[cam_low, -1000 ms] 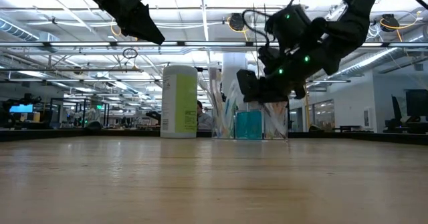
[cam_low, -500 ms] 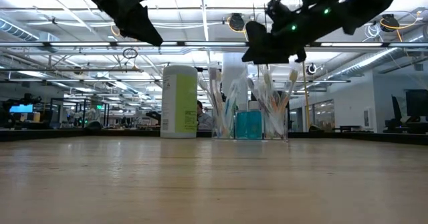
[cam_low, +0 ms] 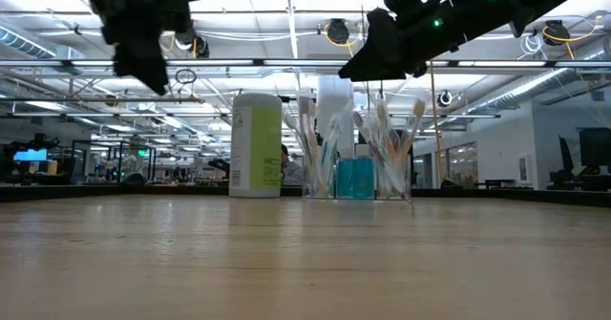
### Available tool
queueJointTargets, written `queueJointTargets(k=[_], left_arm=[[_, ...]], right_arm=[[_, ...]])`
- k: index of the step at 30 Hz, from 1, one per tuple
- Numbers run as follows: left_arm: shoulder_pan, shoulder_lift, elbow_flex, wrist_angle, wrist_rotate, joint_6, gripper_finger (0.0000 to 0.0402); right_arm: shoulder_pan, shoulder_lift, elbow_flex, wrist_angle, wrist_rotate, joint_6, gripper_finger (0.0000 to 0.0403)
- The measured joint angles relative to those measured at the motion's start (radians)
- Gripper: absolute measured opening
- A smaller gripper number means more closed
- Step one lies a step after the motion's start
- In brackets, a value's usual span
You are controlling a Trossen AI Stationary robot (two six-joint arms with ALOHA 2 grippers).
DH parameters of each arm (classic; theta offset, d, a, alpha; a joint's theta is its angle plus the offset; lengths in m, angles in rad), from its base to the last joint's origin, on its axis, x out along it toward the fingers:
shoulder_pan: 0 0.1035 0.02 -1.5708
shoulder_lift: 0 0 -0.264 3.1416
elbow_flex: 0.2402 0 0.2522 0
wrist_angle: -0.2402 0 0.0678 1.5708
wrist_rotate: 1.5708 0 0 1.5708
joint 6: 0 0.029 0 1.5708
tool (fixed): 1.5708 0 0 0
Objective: Pick & Place toothbrushing station
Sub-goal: Put the green toothbrush into the transparent organizer
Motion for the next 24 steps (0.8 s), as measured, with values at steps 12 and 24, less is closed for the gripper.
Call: queueJointTargets(k=[12, 24], left_arm=[[-0.365, -0.001, -0.021, -0.246, -0.16, -0.626, 0.0131], [-0.512, 0.02, -0.297, -0.192, 0.043, -1.188, 0.0131]], right_arm=[[-0.075, 0.0, 0.0, 0.053, 0.002, -0.141, 0.0185], [-0.204, 0.0, 0.0, 0.244, -0.001, -0.133, 0.0184]])
